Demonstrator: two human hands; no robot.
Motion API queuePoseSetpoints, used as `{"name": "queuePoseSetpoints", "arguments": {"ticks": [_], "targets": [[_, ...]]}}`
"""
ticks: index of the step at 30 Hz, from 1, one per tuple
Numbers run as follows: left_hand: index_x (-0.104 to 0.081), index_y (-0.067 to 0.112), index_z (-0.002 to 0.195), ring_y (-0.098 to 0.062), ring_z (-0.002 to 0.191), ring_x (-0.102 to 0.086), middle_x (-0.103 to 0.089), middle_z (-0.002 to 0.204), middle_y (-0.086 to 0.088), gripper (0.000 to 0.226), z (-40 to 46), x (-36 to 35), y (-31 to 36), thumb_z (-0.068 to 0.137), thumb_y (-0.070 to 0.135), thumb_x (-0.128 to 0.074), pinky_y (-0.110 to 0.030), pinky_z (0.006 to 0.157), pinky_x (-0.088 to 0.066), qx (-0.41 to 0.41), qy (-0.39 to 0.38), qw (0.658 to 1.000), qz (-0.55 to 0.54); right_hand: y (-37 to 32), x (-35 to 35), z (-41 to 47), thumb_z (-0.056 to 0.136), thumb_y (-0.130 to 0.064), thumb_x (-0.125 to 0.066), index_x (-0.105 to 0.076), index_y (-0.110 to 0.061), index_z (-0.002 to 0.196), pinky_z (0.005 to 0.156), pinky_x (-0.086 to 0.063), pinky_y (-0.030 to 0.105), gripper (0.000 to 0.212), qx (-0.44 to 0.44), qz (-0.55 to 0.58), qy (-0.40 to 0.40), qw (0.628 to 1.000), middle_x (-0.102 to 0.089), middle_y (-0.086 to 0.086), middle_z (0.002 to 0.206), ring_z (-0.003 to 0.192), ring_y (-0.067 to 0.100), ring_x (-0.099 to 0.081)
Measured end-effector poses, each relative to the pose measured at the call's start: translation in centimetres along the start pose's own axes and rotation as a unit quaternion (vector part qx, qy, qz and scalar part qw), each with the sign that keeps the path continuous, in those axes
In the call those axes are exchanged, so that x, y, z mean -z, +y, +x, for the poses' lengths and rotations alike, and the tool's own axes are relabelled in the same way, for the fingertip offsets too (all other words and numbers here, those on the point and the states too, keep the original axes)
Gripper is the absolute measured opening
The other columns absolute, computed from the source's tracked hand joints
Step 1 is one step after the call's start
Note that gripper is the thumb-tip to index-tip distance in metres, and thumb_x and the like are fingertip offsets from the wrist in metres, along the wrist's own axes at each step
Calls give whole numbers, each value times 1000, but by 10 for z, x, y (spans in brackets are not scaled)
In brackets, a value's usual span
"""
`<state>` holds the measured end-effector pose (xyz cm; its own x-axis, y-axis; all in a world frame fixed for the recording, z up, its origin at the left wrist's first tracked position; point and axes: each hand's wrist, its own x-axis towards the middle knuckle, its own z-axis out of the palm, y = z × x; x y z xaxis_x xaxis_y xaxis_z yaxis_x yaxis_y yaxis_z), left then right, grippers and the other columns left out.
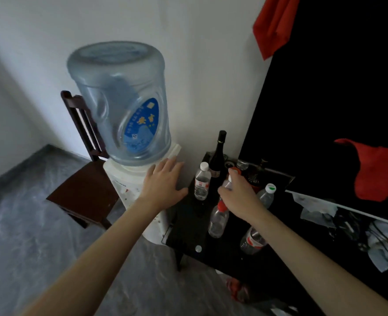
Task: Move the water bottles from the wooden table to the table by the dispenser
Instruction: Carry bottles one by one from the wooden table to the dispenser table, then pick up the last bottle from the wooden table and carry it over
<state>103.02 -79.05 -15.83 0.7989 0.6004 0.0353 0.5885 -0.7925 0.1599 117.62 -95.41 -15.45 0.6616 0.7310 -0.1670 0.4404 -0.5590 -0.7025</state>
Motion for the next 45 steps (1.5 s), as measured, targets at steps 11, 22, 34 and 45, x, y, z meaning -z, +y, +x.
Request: {"name": "queuePoseSetpoints", "arguments": {"ticks": [11, 22, 34, 45], "targets": [[-8, 32, 162, -26, 159, 8, 7, 173, -3, 94, -129, 80, -74, 88, 73, -49, -52, 126, 1, 93, 73, 991, 60, -122, -50, -63, 89, -45, -53, -19, -18, 156, 117, -27, 49, 80, 234, -283, -9, 930, -20, 11, 163, 148, 29, -21], [-19, 34, 160, -24, 159, -3, -5, 173, -1, 87, -326, 129, -172, 88, 70, -52, -52, 127, -1, 329, 127, 933, 70, -269, -172, -144, 90, -47, -48, -11, -26, 157, 120, -17, 51, 80, 460, -295, -95, 832, -11, 3, 166, 151, 24, -10], [-19, 34, 160, -25, 160, -1, 2, 173, 0, 80, -490, 145, -178, 94, 69, -47, -53, 126, -1, 620, 146, 761, 125, -363, -273, -236, 94, -45, -47, -7, -23, 158, 119, -13, 54, 79, 667, -231, -177, 686, -4, 4, 167, 152, 28, -6], [-22, 30, 160, -25, 160, -3, -3, 173, -1, 73, -540, 130, -118, 98, 62, -45, -52, 126, -3, 756, 120, 632, 119, -352, -315, -270, 94, -57, -39, 1, -27, 157, 121, -6, 54, 81, 715, -174, -284, 615, 10, 3, 167, 153, 27, 7]]}}
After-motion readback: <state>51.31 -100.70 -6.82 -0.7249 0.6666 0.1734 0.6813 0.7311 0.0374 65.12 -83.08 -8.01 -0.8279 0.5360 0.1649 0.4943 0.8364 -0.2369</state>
